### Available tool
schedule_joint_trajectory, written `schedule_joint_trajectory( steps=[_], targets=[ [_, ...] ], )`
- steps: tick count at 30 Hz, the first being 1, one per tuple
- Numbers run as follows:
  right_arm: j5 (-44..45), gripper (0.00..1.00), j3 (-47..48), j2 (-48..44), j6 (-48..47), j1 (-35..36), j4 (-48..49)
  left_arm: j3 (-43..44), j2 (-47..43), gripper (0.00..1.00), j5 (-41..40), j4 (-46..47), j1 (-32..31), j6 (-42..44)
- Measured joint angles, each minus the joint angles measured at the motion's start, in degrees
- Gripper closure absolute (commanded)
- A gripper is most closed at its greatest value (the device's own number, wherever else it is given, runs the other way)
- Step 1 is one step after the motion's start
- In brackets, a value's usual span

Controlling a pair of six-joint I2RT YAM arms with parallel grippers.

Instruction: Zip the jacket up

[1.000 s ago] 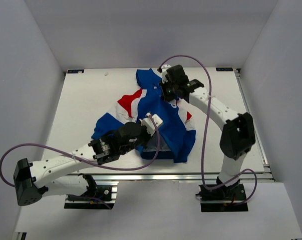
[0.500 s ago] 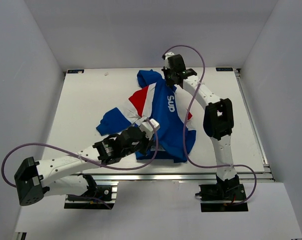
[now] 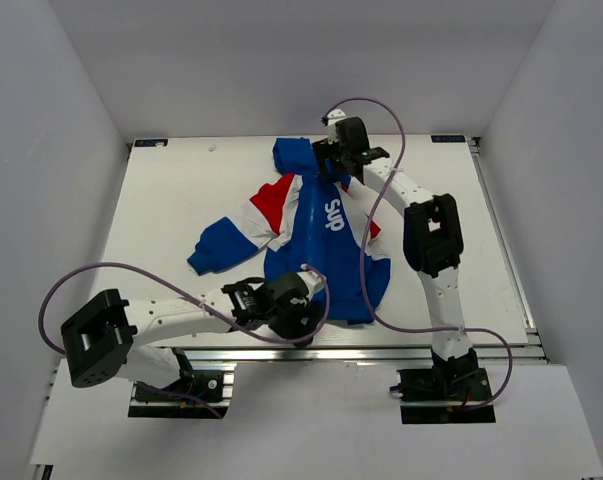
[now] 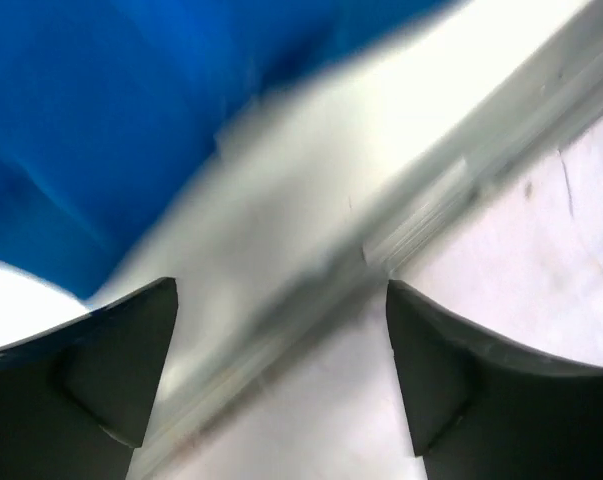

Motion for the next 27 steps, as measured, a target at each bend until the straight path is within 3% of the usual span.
schedule_joint_trajectory(
  steps=[5,8,11,14,16,18,20,23,27],
  targets=[
    [0.87,0.11,-3.26,-6.91,1.62,-3.26,2.62,3.21,-1.03,0.02,-0.83,-11.04,-1.11,-3.02],
    [0.83,0.11,-6.29,-14.14,5.73,-5.42,3.26,9.01,-2.97,0.02,-9.25,-16.31,-0.92,-6.51],
    [-2.75,0.11,-16.74,-24.83,11.63,-8.81,6.64,15.63,-4.07,0.02,-17.97,-20.35,2.29,-10.73],
    [-8.44,0.11,-30.03,-35.04,17.62,-16.02,9.9,20.22,-4.81,0.02,-20.06,-21.0,15.28,-13.25],
    [-10.78,0.11,-37.48,-39.65,21.07,-22.12,10.1,21.44,-4.72,0.02,-19.39,-19.41,29.2,-14.29],
    [-11.08,0.11,-42.6,-42.51,23.26,-27.5,8.94,22.6,-3.48,0.02,-18.82,-19.1,40.96,-14.8],
    [-10.1,0.11,-46.31,-45.22,24.83,-30.36,5.73,24.57,-1.33,0.02,-16.33,-19.12,48.89,-14.91],
    [-7.56,0.11,-50.18,-49.94,26.1,-30.01,2.03,27.63,1.51,0.02,-14.45,-19.15,53.37,-15.04],
    [-4.28,0.11,-54.16,-56.78,26.97,-28.59,0.39,29.11,1.49,0.02,-14.47,-19.21,53.44,-15.37]
  ],
)
